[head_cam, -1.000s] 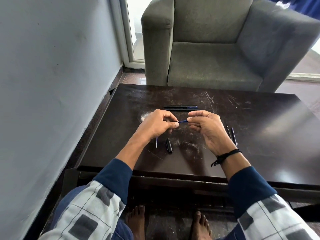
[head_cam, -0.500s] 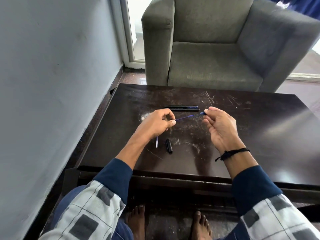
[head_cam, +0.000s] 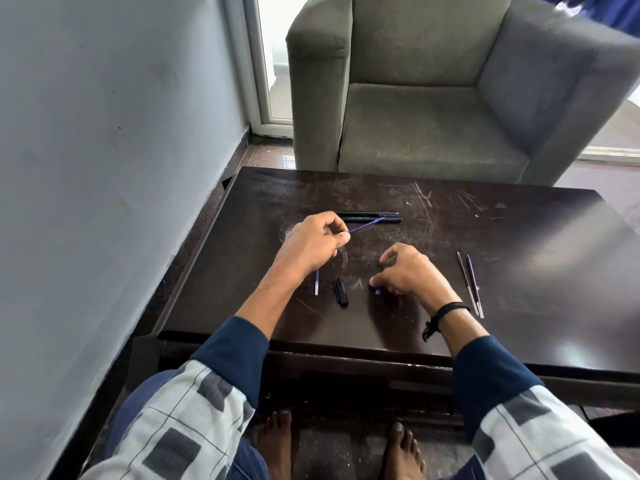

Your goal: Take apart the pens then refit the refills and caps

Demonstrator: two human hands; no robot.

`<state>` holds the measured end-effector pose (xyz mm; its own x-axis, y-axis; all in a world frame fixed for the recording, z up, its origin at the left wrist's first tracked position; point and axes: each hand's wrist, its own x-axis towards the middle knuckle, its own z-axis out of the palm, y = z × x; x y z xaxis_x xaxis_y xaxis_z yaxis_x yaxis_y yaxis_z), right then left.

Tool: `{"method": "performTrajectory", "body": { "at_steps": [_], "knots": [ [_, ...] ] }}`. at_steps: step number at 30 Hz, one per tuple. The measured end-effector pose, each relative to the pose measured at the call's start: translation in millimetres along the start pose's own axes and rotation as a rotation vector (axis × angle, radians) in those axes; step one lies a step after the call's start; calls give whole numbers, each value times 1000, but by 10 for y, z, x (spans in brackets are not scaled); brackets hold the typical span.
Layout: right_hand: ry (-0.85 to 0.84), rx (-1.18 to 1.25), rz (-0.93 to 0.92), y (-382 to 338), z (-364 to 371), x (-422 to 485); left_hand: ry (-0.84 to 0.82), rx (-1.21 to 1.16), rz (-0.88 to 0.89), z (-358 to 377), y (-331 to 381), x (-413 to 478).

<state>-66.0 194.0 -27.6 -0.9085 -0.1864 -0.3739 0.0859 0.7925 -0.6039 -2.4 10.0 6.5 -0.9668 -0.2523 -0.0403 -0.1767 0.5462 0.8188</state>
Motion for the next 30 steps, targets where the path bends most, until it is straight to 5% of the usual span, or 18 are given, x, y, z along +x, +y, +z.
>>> {"method": "performTrajectory", "body": {
  "at_steps": [5,10,30],
  "knots": [
    [155,59,-104,-64,-62,-119,-5,-11,7,8,0,-6],
    [46,676,-100,-203,-115,-239,-21,-21,31,104,-15,2],
    [117,1029,14,-189,-108,-193,-72,-29,43,212,-34,17]
  ]
}}
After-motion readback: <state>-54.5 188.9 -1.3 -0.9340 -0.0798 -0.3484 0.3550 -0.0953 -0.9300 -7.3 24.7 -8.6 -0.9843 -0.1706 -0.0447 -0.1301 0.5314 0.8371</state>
